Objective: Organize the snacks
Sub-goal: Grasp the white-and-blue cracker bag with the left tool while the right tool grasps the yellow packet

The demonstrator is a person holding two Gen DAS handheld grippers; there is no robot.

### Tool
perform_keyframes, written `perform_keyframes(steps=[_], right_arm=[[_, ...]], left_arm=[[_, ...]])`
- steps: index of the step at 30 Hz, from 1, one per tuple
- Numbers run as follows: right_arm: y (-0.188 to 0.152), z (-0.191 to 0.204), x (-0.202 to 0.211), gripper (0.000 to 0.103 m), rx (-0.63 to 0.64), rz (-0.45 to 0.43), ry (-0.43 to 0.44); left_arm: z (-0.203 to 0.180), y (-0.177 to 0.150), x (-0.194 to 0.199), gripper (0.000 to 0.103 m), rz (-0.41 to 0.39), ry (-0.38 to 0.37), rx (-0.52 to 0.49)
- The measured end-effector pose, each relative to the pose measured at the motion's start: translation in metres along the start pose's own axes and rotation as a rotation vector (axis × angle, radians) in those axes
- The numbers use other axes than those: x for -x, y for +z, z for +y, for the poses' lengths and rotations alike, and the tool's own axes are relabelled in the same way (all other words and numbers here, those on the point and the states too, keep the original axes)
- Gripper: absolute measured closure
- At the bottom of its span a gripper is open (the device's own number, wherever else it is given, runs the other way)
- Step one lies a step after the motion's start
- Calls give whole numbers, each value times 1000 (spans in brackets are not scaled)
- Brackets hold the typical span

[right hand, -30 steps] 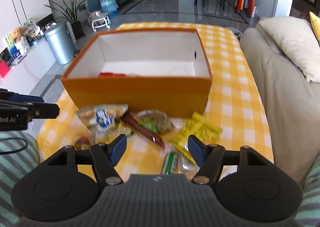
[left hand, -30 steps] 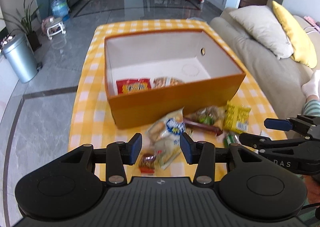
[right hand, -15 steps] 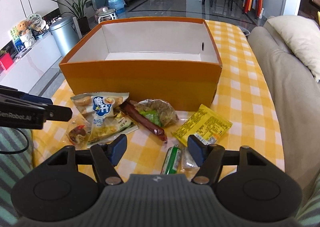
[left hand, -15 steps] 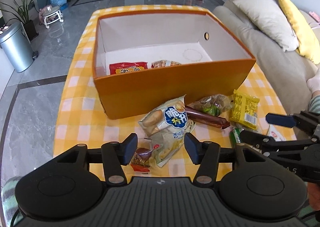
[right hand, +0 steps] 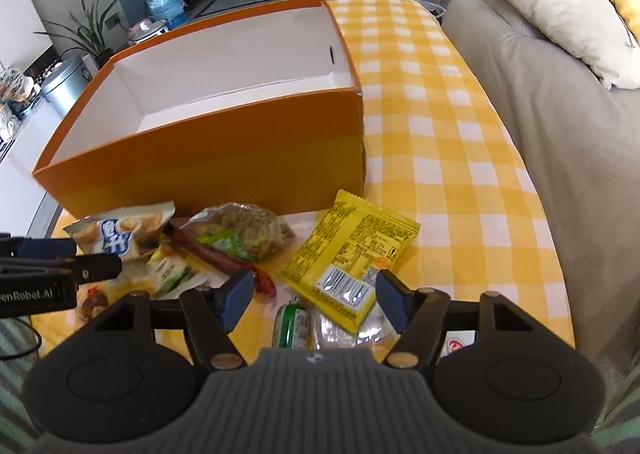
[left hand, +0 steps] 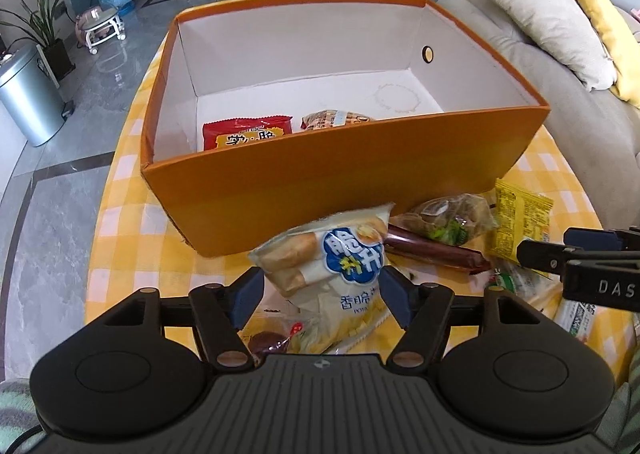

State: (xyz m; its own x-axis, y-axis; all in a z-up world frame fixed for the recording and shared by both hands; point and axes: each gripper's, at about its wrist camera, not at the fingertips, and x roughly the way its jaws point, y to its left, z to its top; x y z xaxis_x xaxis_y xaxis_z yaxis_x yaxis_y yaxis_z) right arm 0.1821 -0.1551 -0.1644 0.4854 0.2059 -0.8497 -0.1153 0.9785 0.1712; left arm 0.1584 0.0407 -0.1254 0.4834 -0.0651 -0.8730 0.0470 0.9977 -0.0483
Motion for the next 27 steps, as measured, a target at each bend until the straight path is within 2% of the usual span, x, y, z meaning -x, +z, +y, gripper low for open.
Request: perform_keyframes(steps=[4, 10, 13, 18, 24, 27], right_arm=[[6, -6, -10, 33, -53, 18, 7], [11, -16, -28, 33, -142, 61, 5], [13, -18, -36, 33, -165, 75, 0], [14, -19, -45, 34, -167, 92, -19], [13, -15, -49, 34, -137, 89, -37], [12, -12, -49, 38, -115, 85, -57]], left_arm=[[0, 1, -7, 19, 11, -16, 10], [-3, 2, -19, 19, 24, -48, 30], [-2, 1, -21, 24, 27, -70, 41], [-5, 0, -20, 31, 15, -80, 42], [-12, -1, -19, 34, 5, -61, 11], [-16, -1, -20, 35, 5, -45, -9]])
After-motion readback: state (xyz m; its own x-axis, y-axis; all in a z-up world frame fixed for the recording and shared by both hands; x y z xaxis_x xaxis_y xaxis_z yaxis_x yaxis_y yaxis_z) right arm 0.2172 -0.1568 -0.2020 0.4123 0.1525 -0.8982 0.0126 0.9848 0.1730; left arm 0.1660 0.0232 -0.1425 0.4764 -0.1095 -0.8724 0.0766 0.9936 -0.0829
